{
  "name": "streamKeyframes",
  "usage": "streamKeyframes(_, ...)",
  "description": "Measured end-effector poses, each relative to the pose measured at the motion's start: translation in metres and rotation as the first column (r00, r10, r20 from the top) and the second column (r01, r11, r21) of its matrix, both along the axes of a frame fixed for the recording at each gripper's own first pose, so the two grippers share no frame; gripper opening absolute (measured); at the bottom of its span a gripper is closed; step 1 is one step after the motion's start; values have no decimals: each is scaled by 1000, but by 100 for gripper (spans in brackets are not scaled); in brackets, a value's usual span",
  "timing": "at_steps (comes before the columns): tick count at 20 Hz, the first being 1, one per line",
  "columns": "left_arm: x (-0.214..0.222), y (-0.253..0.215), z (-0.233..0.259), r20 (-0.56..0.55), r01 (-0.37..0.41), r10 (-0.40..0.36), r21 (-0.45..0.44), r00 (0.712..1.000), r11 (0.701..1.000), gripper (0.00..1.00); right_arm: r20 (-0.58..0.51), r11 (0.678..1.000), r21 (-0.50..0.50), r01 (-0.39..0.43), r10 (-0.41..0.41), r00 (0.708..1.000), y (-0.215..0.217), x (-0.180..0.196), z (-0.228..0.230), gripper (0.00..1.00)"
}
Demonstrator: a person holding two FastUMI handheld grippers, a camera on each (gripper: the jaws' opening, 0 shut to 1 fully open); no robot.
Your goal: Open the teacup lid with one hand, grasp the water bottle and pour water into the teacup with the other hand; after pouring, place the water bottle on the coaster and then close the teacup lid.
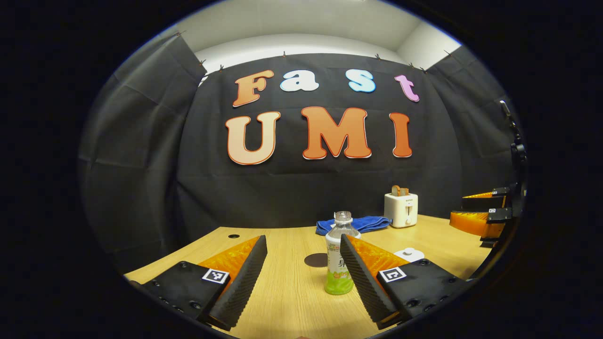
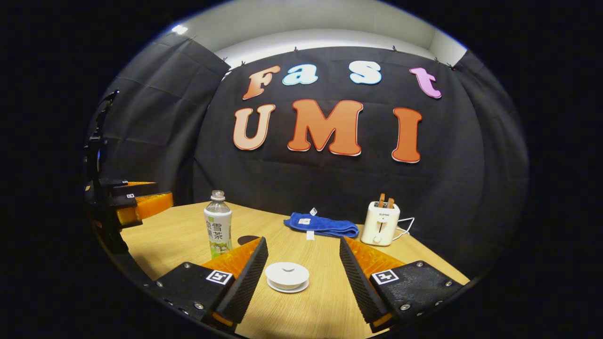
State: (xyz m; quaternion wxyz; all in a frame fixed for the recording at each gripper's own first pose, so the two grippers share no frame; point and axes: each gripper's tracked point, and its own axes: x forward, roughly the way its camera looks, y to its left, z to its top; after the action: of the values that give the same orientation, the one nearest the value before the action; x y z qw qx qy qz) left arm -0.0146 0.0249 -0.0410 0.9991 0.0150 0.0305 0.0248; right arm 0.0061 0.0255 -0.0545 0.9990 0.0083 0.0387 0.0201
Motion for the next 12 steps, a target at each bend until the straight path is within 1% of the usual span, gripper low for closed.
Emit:
streamKeyframes(1,0,-2,-4,-7,6,-6,10,1000,1000,96,-15,1000,3,-11,11,1000,3,4,-6,90)
streamKeyframes(2,0,-6,-9,-16,16,-16,11,1000,1000,99,-42,1000,3,-31,31,999,8,7,-14,89)
streamKeyframes(3,-1,-11,-13,-26,26,-25,8,999,1000,96,-76,999,8,-51,51,996,13,9,-25,86)
streamKeyframes(4,-1,-14,-16,-34,34,-34,4,999,999,100,-97,997,19,-68,70,993,18,11,-33,84)
streamKeyframes(5,0,-16,-19,-41,38,-38,4,998,999,100,-114,996,31,-84,87,990,20,16,-38,80)
streamKeyframes(6,2,-17,-21,-49,41,-40,7,998,999,96,-132,995,35,-97,101,986,23,21,-45,78)
streamKeyframes(7,3,-18,-23,-55,43,-42,11,998,999,100,-144,994,34,-103,107,984,25,26,-51,75)
streamKeyframes(8,4,-19,-25,-61,46,-45,11,997,999,96,-153,994,29,-102,105,983,25,33,-56,73)
streamKeyframes(9,5,-21,-27,-65,50,-49,9,997,999,96,-156,995,29,-97,101,983,25,41,-59,68)
streamKeyframes(10,5,-23,-28,-68,52,-51,5,996,999,100,-168,995,35,-92,97,981,25,48,-64,66)
streamKeyframes(12,6,-24,-31,-75,55,-55,3,996,998,100,-199,992,43,-119,125,972,32,55,-75,63)
